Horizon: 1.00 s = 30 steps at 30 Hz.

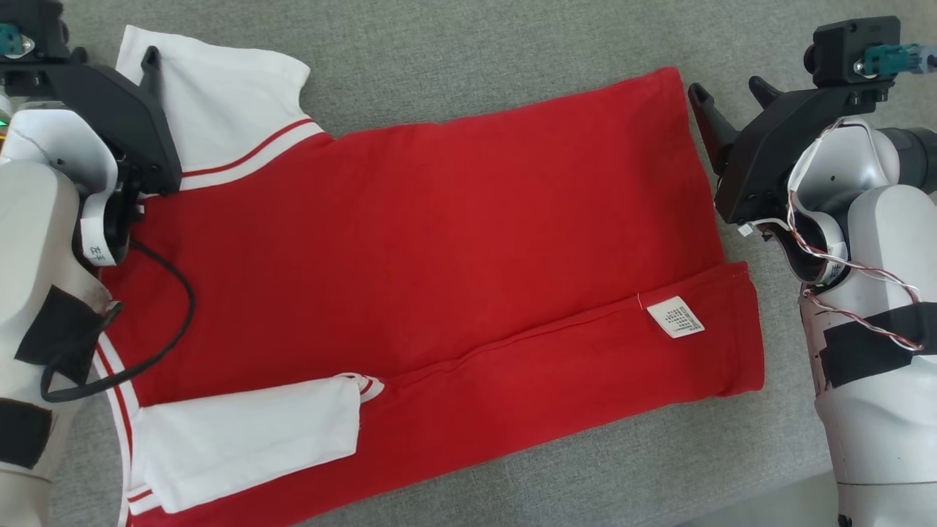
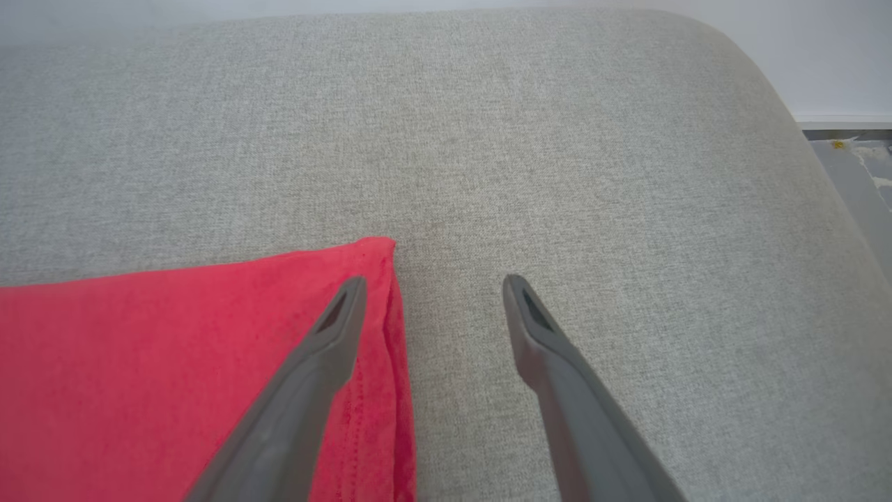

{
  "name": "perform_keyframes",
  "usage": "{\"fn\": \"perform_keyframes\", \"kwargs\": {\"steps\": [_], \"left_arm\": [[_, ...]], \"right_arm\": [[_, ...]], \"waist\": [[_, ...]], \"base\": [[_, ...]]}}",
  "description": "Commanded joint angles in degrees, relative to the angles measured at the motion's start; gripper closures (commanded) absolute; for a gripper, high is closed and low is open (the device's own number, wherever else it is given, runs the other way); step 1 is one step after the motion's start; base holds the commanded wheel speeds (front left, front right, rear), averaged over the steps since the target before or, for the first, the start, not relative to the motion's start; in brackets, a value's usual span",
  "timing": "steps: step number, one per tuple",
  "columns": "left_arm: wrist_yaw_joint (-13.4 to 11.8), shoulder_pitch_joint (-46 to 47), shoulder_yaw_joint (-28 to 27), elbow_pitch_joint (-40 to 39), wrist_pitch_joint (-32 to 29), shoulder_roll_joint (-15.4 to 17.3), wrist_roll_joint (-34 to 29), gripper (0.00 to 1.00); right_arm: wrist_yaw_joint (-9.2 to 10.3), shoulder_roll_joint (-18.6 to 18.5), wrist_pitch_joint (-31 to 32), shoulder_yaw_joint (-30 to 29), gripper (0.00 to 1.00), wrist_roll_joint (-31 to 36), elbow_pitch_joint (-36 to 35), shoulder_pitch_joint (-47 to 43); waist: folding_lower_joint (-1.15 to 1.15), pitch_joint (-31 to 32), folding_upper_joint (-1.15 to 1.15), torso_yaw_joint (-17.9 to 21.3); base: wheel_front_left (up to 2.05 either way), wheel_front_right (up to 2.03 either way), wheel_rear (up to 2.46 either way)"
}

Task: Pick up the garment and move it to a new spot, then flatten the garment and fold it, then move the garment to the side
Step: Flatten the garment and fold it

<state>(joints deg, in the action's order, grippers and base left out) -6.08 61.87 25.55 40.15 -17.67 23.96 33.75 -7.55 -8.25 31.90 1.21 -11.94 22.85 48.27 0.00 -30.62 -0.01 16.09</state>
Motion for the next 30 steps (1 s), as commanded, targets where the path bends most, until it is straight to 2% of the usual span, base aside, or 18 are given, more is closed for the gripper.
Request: {"fn": "perform_keyframes", "kwargs": {"steps": [1,6,7,9,10,11,12,13,24,30], "left_arm": [[-0.17,0.26,0.05,0.74,-0.15,0.35,-0.62,0.0],[0.01,0.36,0.29,2.42,-2.06,-0.19,0.48,0.0],[0.38,0.2,0.55,2.87,-3.14,-0.53,0.87,0.05],[1.44,-0.18,0.93,3.1,-4.67,-1.43,1.79,0.27],[1.81,-0.29,1.05,3.17,-5.43,-1.73,2.27,0.44],[1.88,-0.16,1.09,3.11,-5.77,-1.82,2.49,0.53],[1.96,0.0,1.23,3.05,-6.2,-1.68,2.49,0.79],[2.19,0.18,1.39,3.01,-6.63,-1.54,2.56,1.0],[1.99,1.98,1.06,0.56,-7.28,0.33,3.03,1.0],[1.75,2.02,1.24,-0.85,-7.72,0.84,3.14,1.0]], "right_arm": [[0.13,-0.13,-0.24,0.23,0.0,-0.5,-0.22,0.17],[0.13,-0.68,0.19,0.9,0.0,-0.79,-1.0,0.24],[0.13,-0.8,0.27,0.93,0.0,-0.91,-1.16,0.38],[0.13,-0.88,0.59,0.88,0.0,-1.11,-1.47,0.57],[0.13,-0.89,0.74,0.86,0.0,-1.14,-1.61,0.6],[0.13,-0.92,0.75,0.83,0.0,-1.1,-1.73,0.67],[0.13,-0.9,0.87,0.89,0.0,-1.11,-1.89,0.81],[0.13,-0.85,1.04,0.92,0.0,-1.07,-2.08,0.91],[0.13,-1.91,3.6,-1.53,0.0,0.32,-2.39,2.28],[0.13,-1.14,3.72,-0.23,0.0,-0.27,-0.34,3.82]], "waist": [[0.0,-0.11,0.01,0.22],[0.0,-0.83,0.01,0.59],[0.0,-0.91,0.01,0.6],[0.0,-0.94,0.01,0.59],[0.0,-0.93,0.01,0.62],[0.0,-0.97,0.01,0.66],[0.0,-1.06,0.01,0.75],[0.0,-1.19,0.01,0.82],[0.0,-2.51,0.01,0.06],[0.0,-3.1,0.01,-0.85]], "base": [[0.0,0.0,0.0],[0.0,0.0,0.0],[0.0,0.0,0.0],[0.0,0.0,0.0],[0.0,0.0,0.0],[0.0,0.0,0.0],[0.0,0.0,0.0],[0.0,0.0,0.0],[0.0,0.0,0.0],[0.0,0.0,0.0]]}}
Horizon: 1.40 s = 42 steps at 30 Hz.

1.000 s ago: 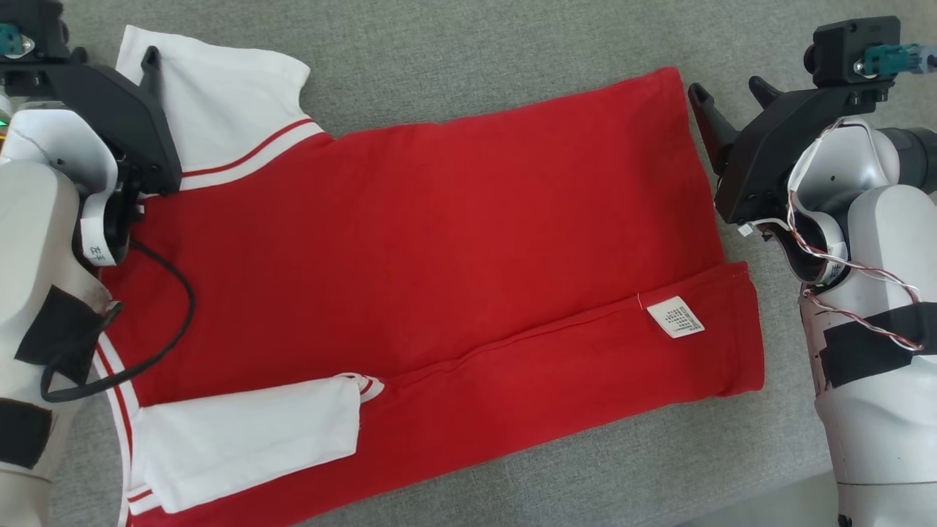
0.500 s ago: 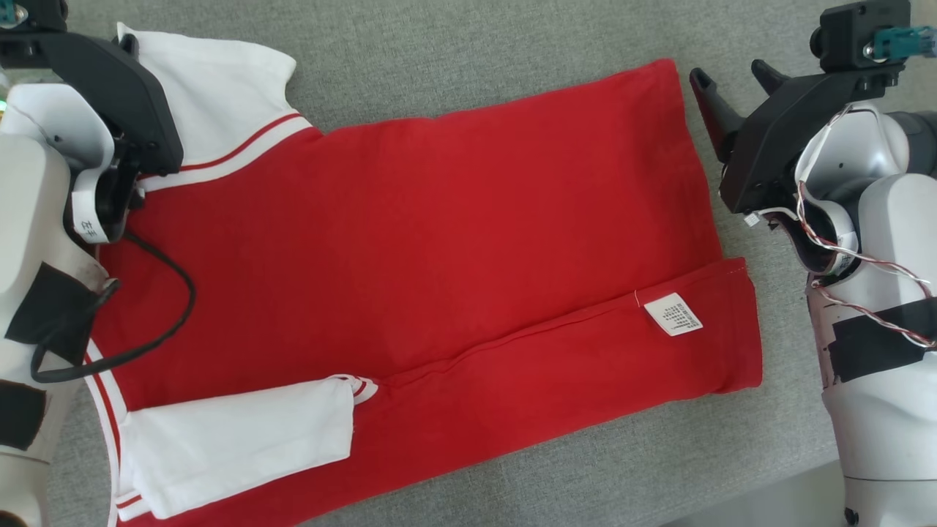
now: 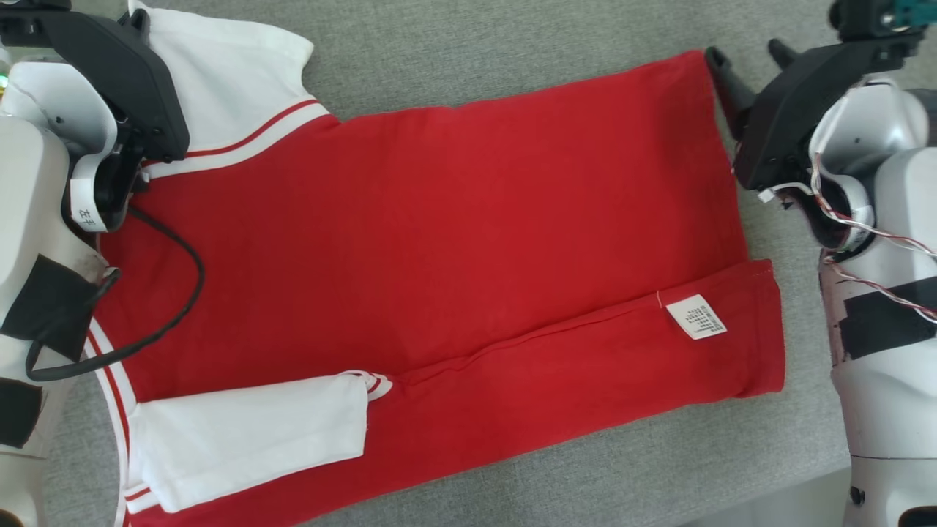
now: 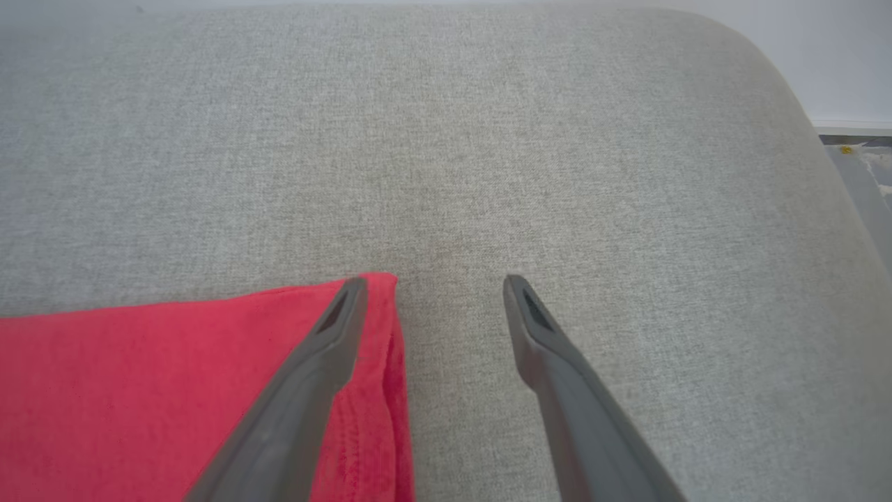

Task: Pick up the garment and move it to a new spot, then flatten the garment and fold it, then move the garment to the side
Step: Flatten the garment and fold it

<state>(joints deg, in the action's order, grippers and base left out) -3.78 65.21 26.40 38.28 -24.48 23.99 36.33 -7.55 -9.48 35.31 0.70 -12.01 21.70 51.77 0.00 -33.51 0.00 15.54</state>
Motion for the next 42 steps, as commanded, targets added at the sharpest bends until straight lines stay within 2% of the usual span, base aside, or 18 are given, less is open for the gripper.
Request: {"fn": "perform_keyframes", "kwargs": {"steps": [1,15,16,17,18,20,25,32,37,42], "left_arm": [[-0.55,-1.32,0.39,1.01,-0.91,0.8,0.56,1.0],[-1.13,-2.07,1.18,-1.52,-1.86,1.09,1.03,1.0],[-1.14,-2.18,1.24,-1.67,-1.85,1.04,0.93,1.0],[-1.1,-2.29,1.26,-1.82,-1.84,1.0,0.83,1.0],[-1.11,-2.34,1.27,-1.97,-1.73,1.03,0.84,1.0],[-1.08,-2.34,1.3,-2.31,-1.09,1.16,0.73,1.0],[-0.53,-2.46,0.22,-3.67,1.72,0.68,1.7,1.0],[2.79,-4.19,-3.37,-7.08,6.18,0.12,6.53,1.0],[5.33,-8.65,-5.46,-12.11,7.99,-0.99,11.1,1.0],[6.12,-13.31,-5.62,-17.31,9.09,-1.02,12.45,1.0]], "right_arm": [[0.13,0.09,0.32,0.29,0.0,-0.2,0.81,0.32],[0.13,-0.06,0.27,3.28,0.0,-0.2,8.71,2.72],[0.13,-0.12,0.01,3.53,0.22,-0.24,9.03,2.69],[0.13,-0.16,-0.03,3.91,0.56,-0.25,9.41,2.67],[0.13,-0.31,-0.12,4.18,0.76,-0.36,9.68,2.68],[0.13,-0.79,-0.54,4.48,1.0,-0.51,10.14,2.9],[0.14,-1.7,-1.89,5.05,1.0,-0.39,10.7,3.2],[0.14,-1.98,-4.87,6.21,1.0,-1.19,10.33,2.35],[0.14,-3.28,-8.59,6.66,1.0,-2.0,9.39,-0.06],[0.14,-4.45,-11.81,7.31,1.0,-2.75,7.87,-3.36]], "waist": [[0.0,-0.21,0.0,-0.31],[0.0,-1.21,0.0,-1.8],[0.0,-1.23,0.0,-1.87],[0.0,-1.25,0.0,-1.94],[0.0,-1.28,0.0,-1.98],[0.0,-1.29,0.0,-2.07],[0.0,-0.73,0.0,-2.46],[0.0,1.31,0.0,-3.39],[0.0,4.23,0.0,-5.22],[0.0,7.19,0.0,-6.75]], "base": [[0.0,0.0,0.0],[0.0,0.0,0.0],[0.0,0.0,0.0],[0.0,0.0,0.0],[0.0,0.0,0.0],[0.0,0.0,0.0],[0.0,0.0,0.0],[0.0,0.0,0.0],[0.0,0.0,0.0],[0.0,0.0,0.0]]}}
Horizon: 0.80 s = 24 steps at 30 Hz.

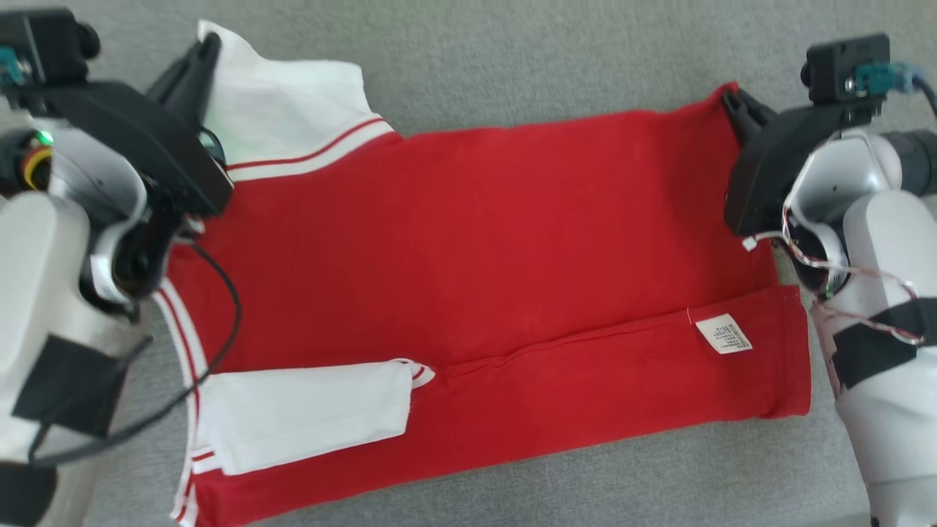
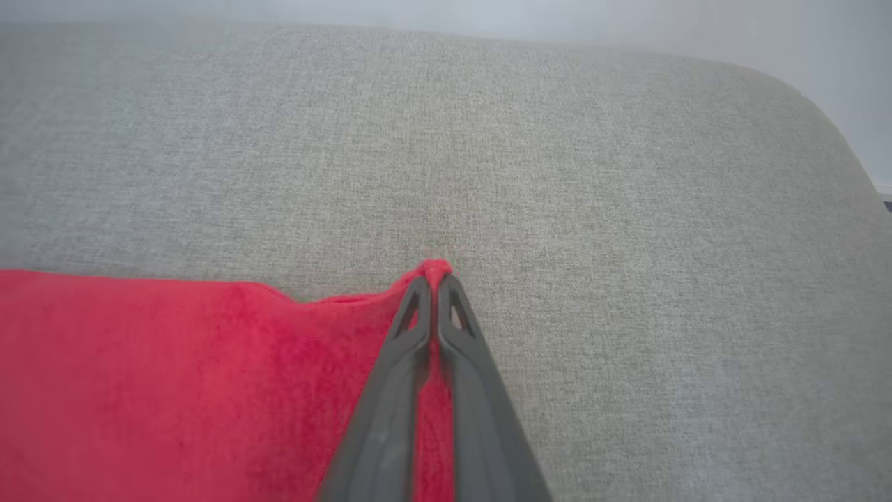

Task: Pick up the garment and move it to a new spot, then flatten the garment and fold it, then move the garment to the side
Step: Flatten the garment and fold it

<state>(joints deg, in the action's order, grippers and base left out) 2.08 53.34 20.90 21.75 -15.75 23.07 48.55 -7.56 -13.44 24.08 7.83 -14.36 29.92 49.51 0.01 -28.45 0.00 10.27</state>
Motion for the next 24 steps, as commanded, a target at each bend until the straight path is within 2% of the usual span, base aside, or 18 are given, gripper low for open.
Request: {"fn": "perform_keyframes", "kwargs": {"steps": [1,11,15,24], "left_arm": [[0.31,-2.54,-0.33,-1.86,0.8,-0.11,0.59,1.0],[-0.17,-14.81,-0.08,-12.28,4.83,-1.53,2.51,1.0],[-2.22,-25.63,2.17,-18.18,9.03,-3.06,1.1,1.0],[-4.33,-35.9,3.86,-22.83,12.73,-5.03,1.43,1.0]], "right_arm": [[0.15,-0.81,-1.24,0.32,1.0,-0.27,-0.71,-1.89],[0.15,-3.35,-6.32,0.56,1.0,0.87,-3.02,-10.61],[0.15,-6.21,-8.19,-1.17,1.0,2.45,-4.25,-16.88],[0.15,-8.38,-7.74,-2.41,1.0,2.77,-5.21,-22.74]], "waist": [[-0.01,2.73,0.0,-1.73],[-0.01,8.44,0.0,-4.45],[-0.01,10.61,0.0,-6.92],[-0.01,11.85,0.0,-8.86]], "base": [[0.0,0.0,0.0],[0.0,0.0,0.0],[0.0,0.0,0.0],[0.0,0.0,0.0]]}}
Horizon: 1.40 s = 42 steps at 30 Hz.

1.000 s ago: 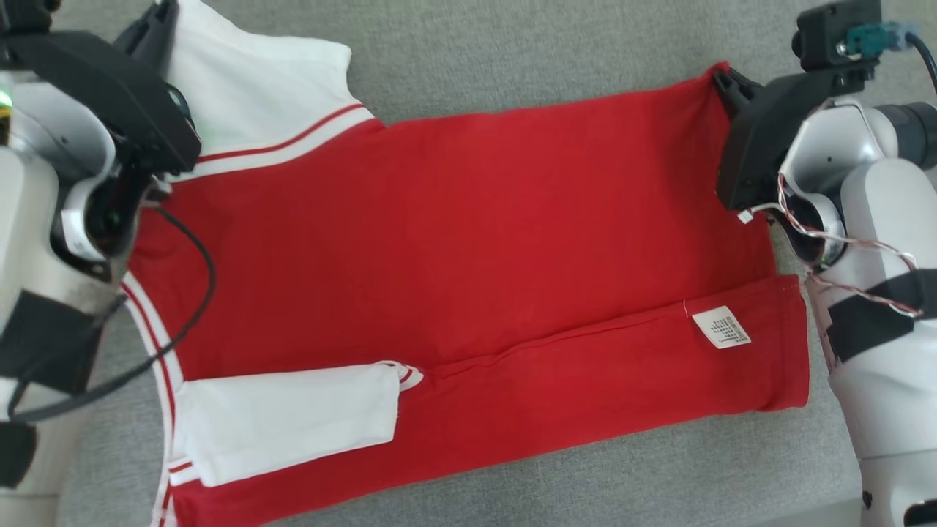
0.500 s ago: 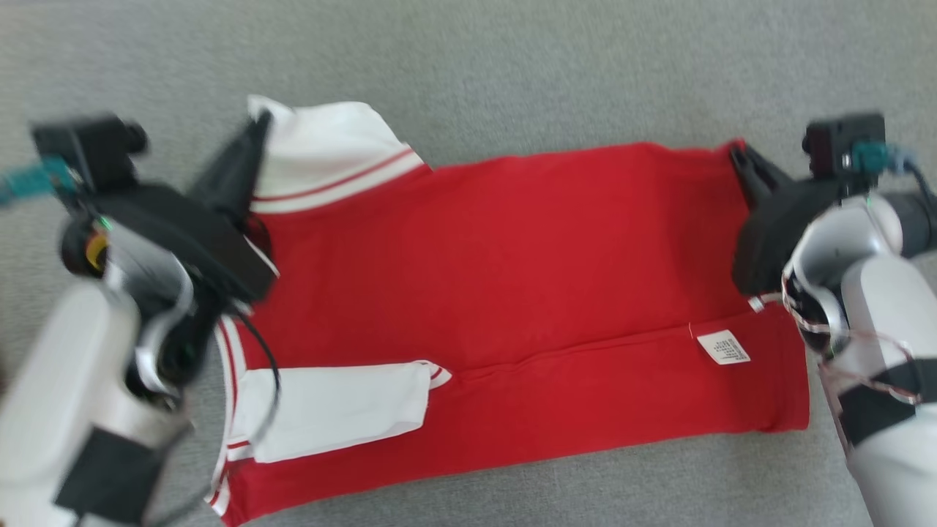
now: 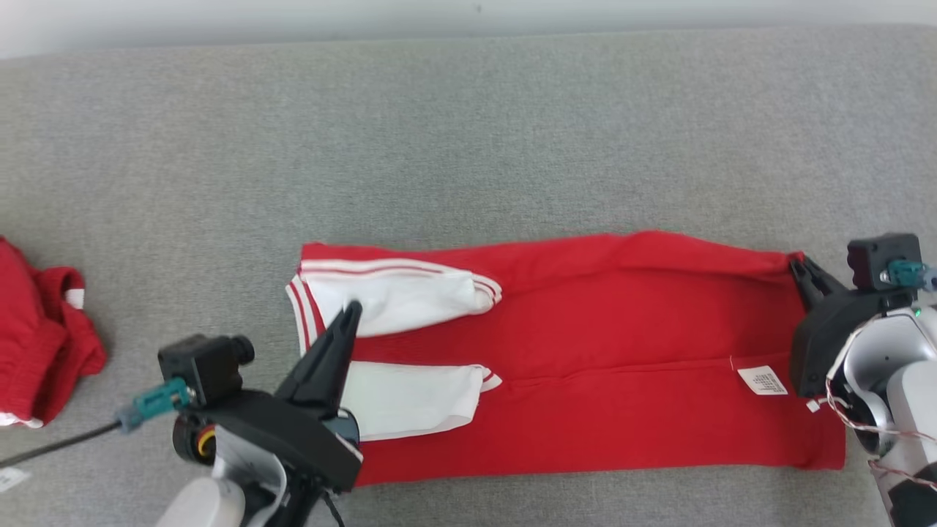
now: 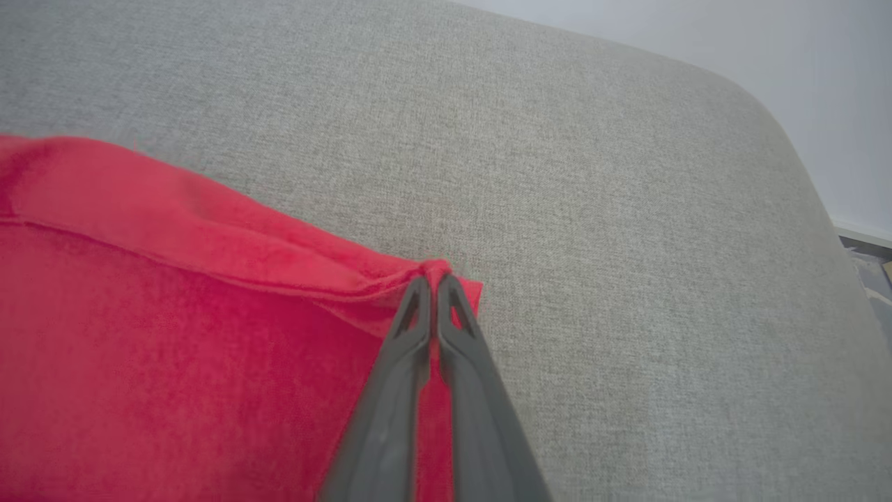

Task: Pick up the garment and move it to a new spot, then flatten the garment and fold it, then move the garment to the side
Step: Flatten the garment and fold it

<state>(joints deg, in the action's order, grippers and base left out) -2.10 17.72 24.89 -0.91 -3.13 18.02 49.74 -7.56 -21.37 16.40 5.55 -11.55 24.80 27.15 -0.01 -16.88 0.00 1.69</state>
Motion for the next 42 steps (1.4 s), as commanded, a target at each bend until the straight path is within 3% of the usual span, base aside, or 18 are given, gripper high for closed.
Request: {"fn": "perform_keyframes", "kwargs": {"steps": [1,15,31,32,33,34,35,36,42], "left_arm": [[-0.27,-1.06,-0.07,-0.41,0.28,-0.21,0.48,1.0],[-2.18,-10.01,-0.96,-3.04,2.15,-0.52,3.35,1.0],[-3.12,-12.04,0.54,1.03,1.86,-0.89,2.95,1.0],[-3.24,-12.2,0.91,1.53,1.6,-0.88,2.66,1.0],[-3.27,-12.4,1.3,2.03,1.52,-0.75,2.41,1.0],[-3.26,-12.51,1.6,2.47,1.31,-0.68,2.24,0.83],[-3.39,-12.45,1.79,2.93,1.68,-0.54,1.57,0.64],[-3.53,-12.46,1.95,3.34,2.12,-0.4,0.93,0.0],[-4.1,-12.67,2.96,5.4,4.36,-0.12,-1.79,0.0]], "right_arm": [[0.15,-0.73,0.06,-0.24,1.0,0.09,-0.16,-0.91],[0.15,-2.64,1.6,-2.2,1.0,-0.37,-2.99,-6.57],[0.15,-1.02,3.86,-3.46,1.0,1.3,-5.25,-11.68],[0.15,-0.85,3.82,-3.41,0.92,1.45,-5.15,-11.83],[0.15,-0.68,3.74,-3.39,0.58,1.57,-4.99,-11.97],[0.15,-0.57,3.57,-3.6,0.0,1.69,-4.85,-12.06],[0.15,-0.44,3.39,-3.88,0.0,1.81,-4.65,-12.16],[0.15,-0.21,3.1,-4.26,0.0,1.99,-4.56,-12.28],[0.15,1.47,1.28,-7.65,0.0,1.87,-4.99,-14.56]], "waist": [[0.01,0.43,0.0,-0.41],[0.01,2.75,0.0,-1.11],[0.01,3.82,0.0,-1.13],[0.01,3.97,0.0,-1.14],[0.01,4.13,0.0,-1.16],[0.01,4.29,0.0,-1.19],[0.01,4.53,0.0,-1.26],[0.01,4.72,0.0,-1.32],[0.01,6.72,0.0,-1.94]], "base": [[0.0,0.0,0.0],[0.0,0.0,0.0],[0.0,0.0,0.0],[0.0,0.0,0.0],[0.0,0.0,0.0],[0.0,0.0,0.0],[0.0,0.0,0.0],[0.0,0.0,0.0],[0.0,0.0,0.0]]}}
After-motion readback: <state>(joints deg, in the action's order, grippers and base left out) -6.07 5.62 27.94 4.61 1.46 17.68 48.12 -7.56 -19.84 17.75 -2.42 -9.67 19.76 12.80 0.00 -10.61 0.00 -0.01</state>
